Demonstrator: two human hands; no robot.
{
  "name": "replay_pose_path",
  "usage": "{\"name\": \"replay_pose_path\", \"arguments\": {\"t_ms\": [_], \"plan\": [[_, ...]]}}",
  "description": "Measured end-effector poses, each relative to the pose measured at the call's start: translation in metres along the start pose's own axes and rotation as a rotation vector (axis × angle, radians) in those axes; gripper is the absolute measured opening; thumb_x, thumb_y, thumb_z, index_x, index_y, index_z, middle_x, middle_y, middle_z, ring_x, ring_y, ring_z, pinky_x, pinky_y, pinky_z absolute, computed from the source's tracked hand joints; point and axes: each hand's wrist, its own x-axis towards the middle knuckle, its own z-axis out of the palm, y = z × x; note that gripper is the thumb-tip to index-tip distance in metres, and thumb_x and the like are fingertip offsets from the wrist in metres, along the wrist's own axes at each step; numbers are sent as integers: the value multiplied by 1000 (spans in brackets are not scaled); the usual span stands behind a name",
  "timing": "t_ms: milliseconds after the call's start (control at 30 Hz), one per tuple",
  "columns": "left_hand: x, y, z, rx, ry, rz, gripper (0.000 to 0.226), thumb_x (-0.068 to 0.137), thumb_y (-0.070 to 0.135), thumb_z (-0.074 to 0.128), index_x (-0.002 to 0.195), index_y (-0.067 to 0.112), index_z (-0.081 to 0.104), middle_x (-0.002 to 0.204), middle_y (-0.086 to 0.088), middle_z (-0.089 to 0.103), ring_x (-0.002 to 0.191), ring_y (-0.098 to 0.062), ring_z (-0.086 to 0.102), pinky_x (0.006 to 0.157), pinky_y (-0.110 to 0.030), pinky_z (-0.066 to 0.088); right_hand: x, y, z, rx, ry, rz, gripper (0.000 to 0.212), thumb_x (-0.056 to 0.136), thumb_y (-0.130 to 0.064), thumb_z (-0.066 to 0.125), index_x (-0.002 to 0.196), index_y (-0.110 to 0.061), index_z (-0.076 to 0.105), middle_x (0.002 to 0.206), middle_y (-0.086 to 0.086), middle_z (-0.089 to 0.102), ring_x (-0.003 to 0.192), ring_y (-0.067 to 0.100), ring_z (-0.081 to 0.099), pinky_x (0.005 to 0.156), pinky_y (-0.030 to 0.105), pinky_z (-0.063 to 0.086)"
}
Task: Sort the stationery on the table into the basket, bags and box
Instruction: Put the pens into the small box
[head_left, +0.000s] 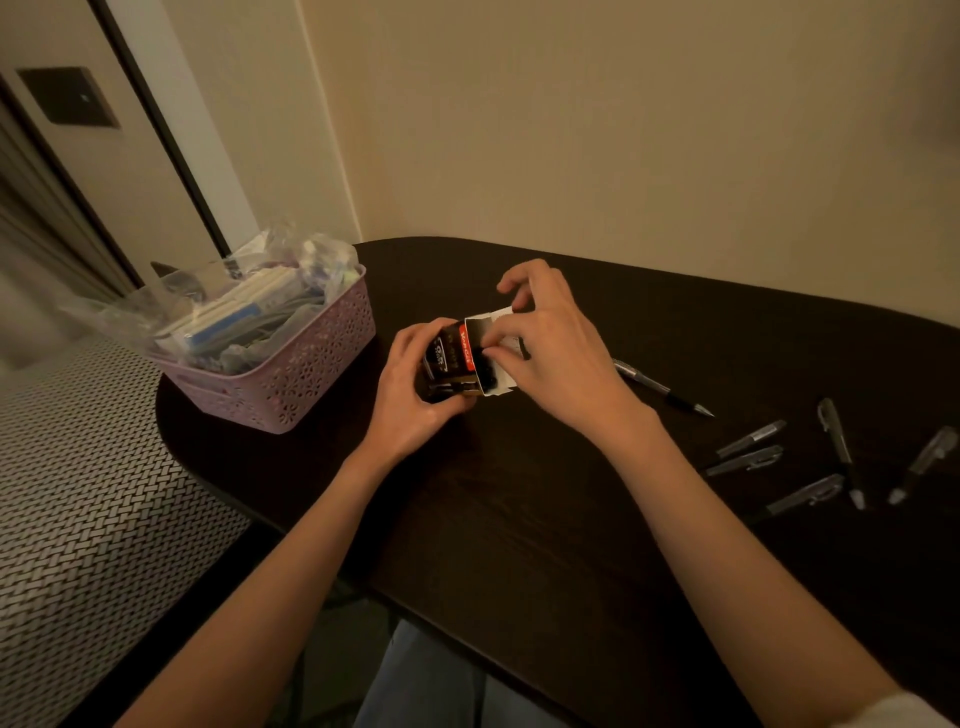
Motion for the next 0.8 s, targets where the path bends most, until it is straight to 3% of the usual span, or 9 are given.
{"name": "replay_pose_path", "arguments": {"t_ms": [167,267,400,533,633,800], "plan": [[-1,1,0,-10,3,-29,76,66,42,74,134,38,41,133,4,41,125,-5,43,105,-45,44,2,6,0,158,-54,-2,16,91,-28,60,100,-19,70,131,1,38,111,4,36,85,19,38],[1,2,0,-15,3,-37,75,66,43,73,134,38,41,133,7,41,125,-2,41,105,-45,43,5,10,-12,372,131,70,12,91,-25,59,95,-18,69,121,-2,45,104,3,45,82,13,42],[3,2,3,-5,-5,-57,77,64,43,72,135,38,41,134,6,40,125,-1,40,105,-44,44,5,40,-23,358,232,275,15,96,-21,51,100,-15,65,111,-3,48,95,1,48,82,13,40],[2,5,6,-24,12,-71,76,63,42,71,133,40,41,135,7,38,125,2,39,106,-43,43,-5,88,-5,44,-21,559,24,95,-14,53,117,-9,60,125,11,50,111,20,52,91,28,44],[1,7,8,-20,-3,-54,74,65,36,74,132,40,44,134,5,39,126,-2,40,103,-44,46,-17,109,15,-113,-246,716,31,92,-15,58,122,-6,56,132,18,46,122,34,44,100,43,44],[1,5,9,-30,-31,-48,72,68,28,76,133,34,46,135,5,38,127,-3,39,103,-38,45,-27,118,40,-144,-259,717,30,92,-22,60,119,-9,58,126,16,50,117,32,48,97,43,46]]}}
